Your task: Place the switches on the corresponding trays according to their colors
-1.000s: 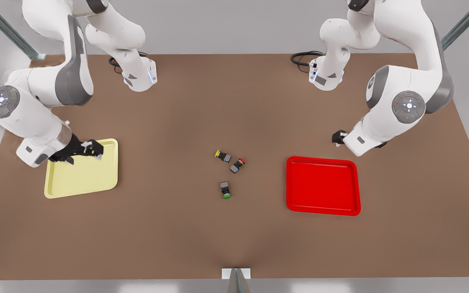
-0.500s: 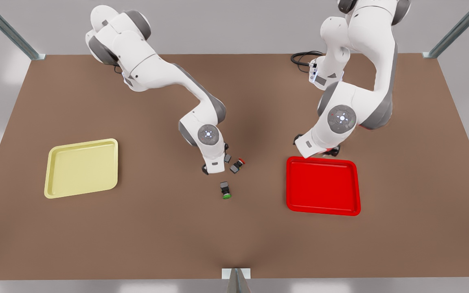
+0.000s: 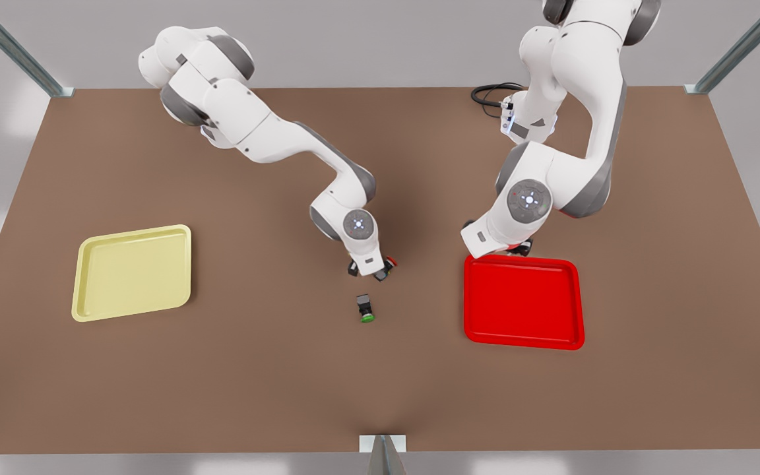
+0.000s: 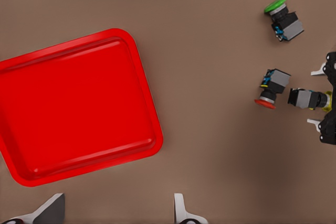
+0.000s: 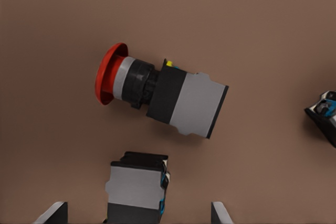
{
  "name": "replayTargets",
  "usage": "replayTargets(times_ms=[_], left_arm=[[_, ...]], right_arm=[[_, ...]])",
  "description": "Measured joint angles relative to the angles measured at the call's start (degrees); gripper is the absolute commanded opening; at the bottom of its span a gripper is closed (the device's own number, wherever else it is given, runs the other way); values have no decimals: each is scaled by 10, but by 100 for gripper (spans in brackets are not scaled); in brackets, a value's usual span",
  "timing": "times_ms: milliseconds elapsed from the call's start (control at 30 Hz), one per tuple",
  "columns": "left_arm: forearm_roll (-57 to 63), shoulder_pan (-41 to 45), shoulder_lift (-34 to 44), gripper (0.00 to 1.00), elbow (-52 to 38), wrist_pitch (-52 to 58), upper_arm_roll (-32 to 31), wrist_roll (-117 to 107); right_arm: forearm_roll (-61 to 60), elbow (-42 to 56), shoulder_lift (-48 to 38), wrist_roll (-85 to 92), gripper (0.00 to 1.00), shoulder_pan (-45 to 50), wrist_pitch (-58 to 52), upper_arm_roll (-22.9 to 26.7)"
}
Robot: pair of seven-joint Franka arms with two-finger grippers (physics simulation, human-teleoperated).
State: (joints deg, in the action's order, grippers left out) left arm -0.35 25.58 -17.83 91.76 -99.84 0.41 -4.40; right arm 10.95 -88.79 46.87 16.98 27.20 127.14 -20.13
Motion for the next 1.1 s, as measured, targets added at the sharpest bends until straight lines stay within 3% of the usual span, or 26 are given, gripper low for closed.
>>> replayTargets(times_ms=[100, 200, 400, 667, 1100], left_arm=[[0, 0, -2, 100, -1, 0, 0, 0], [0, 0, -2, 100, -2, 0, 0, 0], [0, 0, -2, 100, -2, 1, 0, 0], [0, 0, -4, 100, -2, 0, 0, 0], [1, -1, -5, 100, -2, -1, 0, 1]], right_arm=[[3, -1, 8, -1, 100, 1, 18, 0], [10, 0, 2, 4, 87, -3, 1, -4], [14, -14, -13, 1, 87, 3, -4, -4], [14, -19, -9, -1, 64, -3, -1, -7], [14, -25, -6, -2, 63, -3, 16, -8]])
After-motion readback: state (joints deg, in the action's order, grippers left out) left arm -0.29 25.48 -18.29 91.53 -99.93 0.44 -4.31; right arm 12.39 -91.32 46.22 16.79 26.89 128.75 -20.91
